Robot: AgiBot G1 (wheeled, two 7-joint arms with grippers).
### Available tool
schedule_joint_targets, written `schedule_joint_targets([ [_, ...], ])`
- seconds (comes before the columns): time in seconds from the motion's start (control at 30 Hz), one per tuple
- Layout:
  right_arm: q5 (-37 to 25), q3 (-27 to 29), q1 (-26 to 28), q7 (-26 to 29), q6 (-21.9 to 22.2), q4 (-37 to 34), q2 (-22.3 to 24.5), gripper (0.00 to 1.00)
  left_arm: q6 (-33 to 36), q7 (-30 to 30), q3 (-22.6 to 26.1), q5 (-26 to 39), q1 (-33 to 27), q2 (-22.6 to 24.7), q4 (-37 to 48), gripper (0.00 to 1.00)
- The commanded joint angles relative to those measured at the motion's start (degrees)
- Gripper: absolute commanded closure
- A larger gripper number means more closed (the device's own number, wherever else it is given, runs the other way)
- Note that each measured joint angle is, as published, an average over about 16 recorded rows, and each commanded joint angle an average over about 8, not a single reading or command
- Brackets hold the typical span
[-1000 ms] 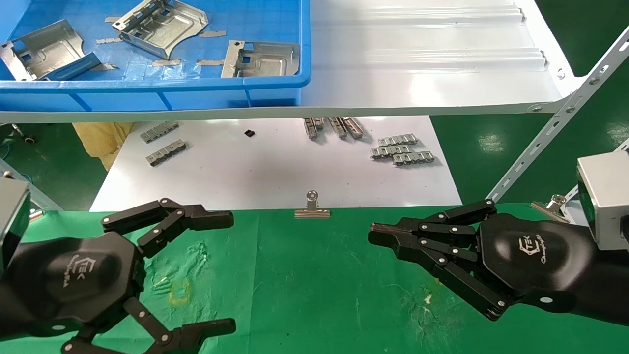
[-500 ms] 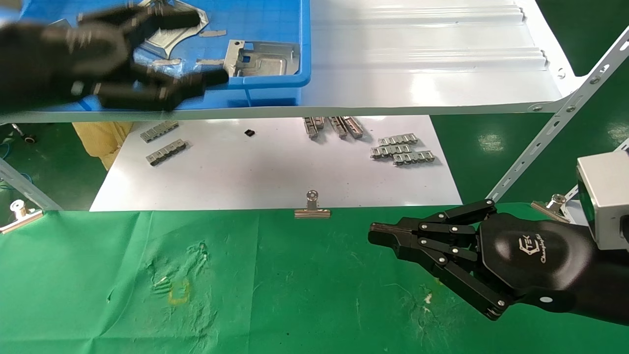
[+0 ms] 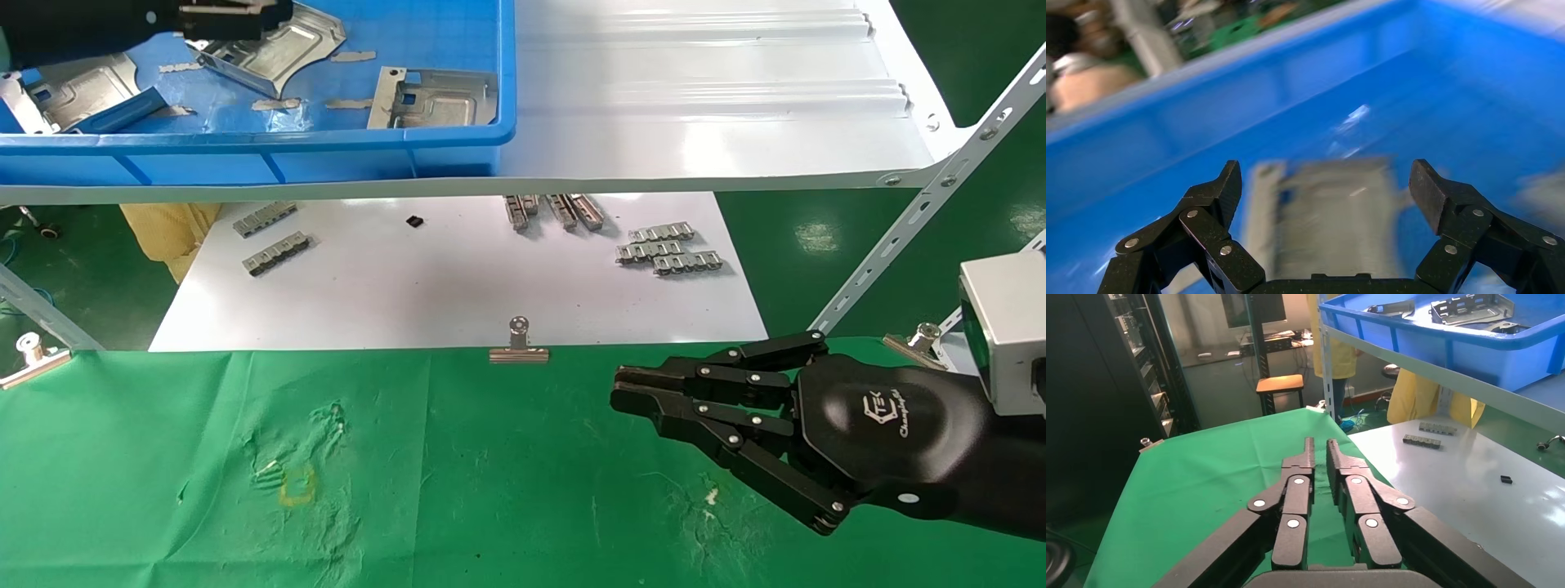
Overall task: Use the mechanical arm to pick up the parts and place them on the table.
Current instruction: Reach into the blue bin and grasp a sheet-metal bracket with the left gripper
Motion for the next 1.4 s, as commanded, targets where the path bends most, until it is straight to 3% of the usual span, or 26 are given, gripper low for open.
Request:
schedule_joint_targets([
  [0.03,0.0,0.0,0.0,0.0,0.0,0.0,0.0,0.00,-4.5,1.0,0.7,1.7,-1.2,1.7,3.6,0.70],
  [0.1,0.0,0.0,0.0,0.0,0.0,0.0,0.0,0.00,-6.3,1.3,1.0,2.2,-1.7,2.4,5.5,0.95],
  [0.13,0.0,0.0,0.0,0.0,0.0,0.0,0.0,0.00,-6.9,1.5,1.0,2.3,-2.0,2.7,6.3,1.00],
  [0.63,0.0,0.0,0.0,0.0,0.0,0.0,0.0,0.00,-7.3,1.7,1.3,2.8,-3.4,4.0,11.6,1.00],
  [1.4,0.0,0.0,0.0,0.0,0.0,0.0,0.0,0.00,-10.9,2.1,1.1,2.5,-3.5,4.7,12.3,1.00],
])
